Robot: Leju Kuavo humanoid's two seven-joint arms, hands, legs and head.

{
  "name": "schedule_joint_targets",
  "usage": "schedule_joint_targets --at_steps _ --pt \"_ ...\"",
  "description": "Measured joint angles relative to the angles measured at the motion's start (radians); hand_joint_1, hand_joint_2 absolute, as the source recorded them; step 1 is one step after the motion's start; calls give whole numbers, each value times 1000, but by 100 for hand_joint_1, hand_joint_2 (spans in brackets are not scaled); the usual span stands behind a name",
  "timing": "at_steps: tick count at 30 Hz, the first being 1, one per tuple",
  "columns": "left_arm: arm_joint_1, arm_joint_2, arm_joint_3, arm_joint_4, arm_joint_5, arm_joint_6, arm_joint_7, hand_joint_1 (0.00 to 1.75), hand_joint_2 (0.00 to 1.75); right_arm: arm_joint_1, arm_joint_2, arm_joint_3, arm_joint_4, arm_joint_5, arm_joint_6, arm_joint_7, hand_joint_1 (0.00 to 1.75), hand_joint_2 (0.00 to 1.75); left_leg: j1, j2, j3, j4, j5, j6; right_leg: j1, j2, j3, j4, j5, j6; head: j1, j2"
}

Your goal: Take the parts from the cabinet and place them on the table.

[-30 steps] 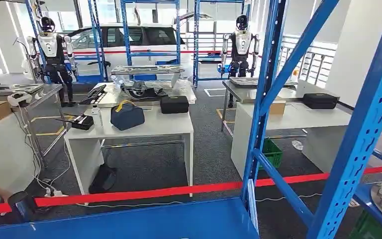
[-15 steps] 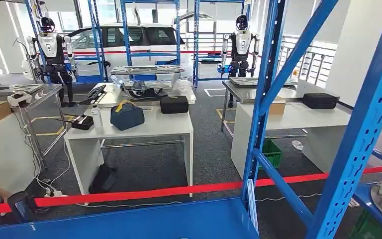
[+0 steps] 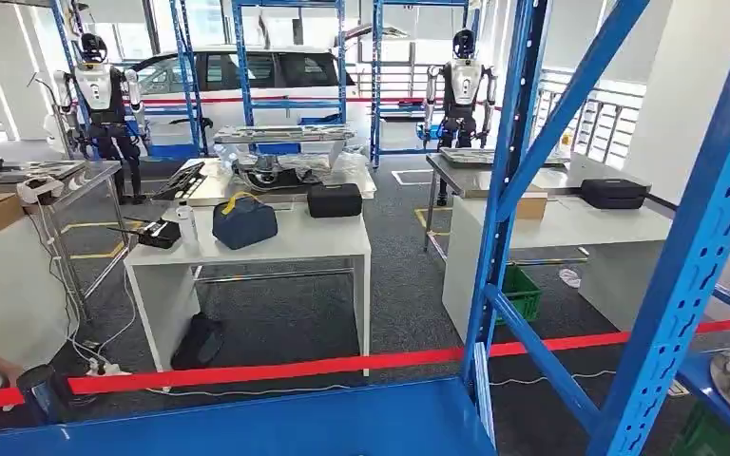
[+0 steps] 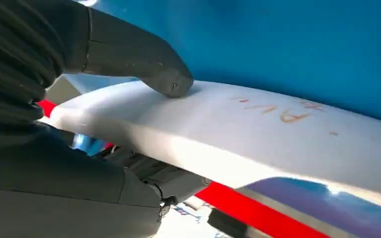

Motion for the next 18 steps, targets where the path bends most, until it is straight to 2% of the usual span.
schedule_joint_targets --at_steps 3,7,12,14,18 --pt "-2 11 -5 0 10 -15 -21 0 175 30 -3 -11 -34 20 1 26 175 175 0 1 1 0 0 0 0 1 0 0 0 0 0 0" --pt "6 26 -5 0 37 -13 -44 0 175 31 8 -12 -48 30 22 6 175 175 0 2 4 -1 0 0 1 1 3 0 0 0 0 0" --pt "29 27 -5 0 54 44 -46 0 175 32 31 -13 -48 39 31 -5 175 175 0 2 5 -1 0 0 1 1 4 0 -1 -1 0 0" --pt "38 26 -3 0 67 54 -48 0 175 30 37 -13 -48 43 34 -17 175 175 0 2 5 -1 0 0 1 1 5 0 -1 -1 0 0" --pt "50 30 21 0 119 53 -69 0 175 -23 74 -6 -27 36 70 -94 175 175 0 3 5 -1 0 0 1 2 4 0 0 -1 0 0"
